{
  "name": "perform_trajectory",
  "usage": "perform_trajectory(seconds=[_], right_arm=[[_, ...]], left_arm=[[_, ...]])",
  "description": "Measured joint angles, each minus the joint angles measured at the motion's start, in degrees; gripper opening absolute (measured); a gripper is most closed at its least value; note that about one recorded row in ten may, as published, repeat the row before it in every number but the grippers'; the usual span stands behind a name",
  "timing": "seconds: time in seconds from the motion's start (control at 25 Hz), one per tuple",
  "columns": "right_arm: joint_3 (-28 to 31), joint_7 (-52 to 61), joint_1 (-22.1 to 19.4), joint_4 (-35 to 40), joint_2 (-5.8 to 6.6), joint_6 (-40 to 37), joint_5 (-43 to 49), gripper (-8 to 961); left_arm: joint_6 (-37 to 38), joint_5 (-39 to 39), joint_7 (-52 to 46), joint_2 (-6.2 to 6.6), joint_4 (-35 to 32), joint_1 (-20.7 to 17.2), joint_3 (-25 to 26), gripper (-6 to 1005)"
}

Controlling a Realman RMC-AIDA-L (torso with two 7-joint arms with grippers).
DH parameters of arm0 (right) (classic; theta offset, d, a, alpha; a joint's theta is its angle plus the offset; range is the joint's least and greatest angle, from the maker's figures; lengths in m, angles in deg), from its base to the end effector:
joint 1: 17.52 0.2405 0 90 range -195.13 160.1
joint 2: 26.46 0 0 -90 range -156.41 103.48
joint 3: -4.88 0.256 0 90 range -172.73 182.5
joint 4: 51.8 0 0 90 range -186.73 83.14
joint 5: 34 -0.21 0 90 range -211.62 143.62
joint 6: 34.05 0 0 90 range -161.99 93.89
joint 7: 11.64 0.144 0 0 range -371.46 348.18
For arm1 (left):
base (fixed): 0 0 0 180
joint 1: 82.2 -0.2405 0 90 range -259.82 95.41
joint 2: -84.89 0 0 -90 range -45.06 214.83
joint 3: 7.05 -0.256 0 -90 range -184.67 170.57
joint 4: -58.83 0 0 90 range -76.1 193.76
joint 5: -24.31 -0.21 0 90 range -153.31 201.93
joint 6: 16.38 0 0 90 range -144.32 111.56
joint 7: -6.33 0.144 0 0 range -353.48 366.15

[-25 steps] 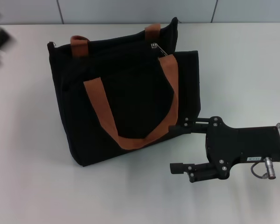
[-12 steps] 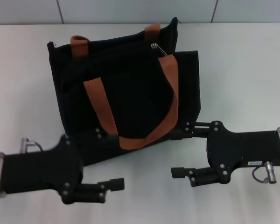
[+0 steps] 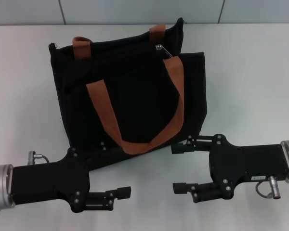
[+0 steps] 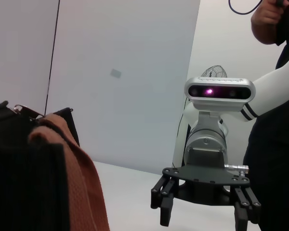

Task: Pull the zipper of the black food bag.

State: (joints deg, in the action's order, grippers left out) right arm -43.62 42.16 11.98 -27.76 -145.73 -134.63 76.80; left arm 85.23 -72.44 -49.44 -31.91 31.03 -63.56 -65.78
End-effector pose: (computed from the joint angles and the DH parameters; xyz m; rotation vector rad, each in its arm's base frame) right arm 0.2493 0.2667 -0.0464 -2.9872 0.1698 0.9541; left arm -0.2805 0.2343 -0.0252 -2.8650 -0.3237 -1.0137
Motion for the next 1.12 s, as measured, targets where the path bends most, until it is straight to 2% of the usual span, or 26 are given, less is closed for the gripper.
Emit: perform_trajectory(seconds=[1.12], right_arm=[[-0.01,-0.11,0.04,-0.22,0.1,-0.01,0.03,788]], left_arm=[[-2.28,-0.04,0.76,-0.45,0.27,-0.2,-0.84,834]])
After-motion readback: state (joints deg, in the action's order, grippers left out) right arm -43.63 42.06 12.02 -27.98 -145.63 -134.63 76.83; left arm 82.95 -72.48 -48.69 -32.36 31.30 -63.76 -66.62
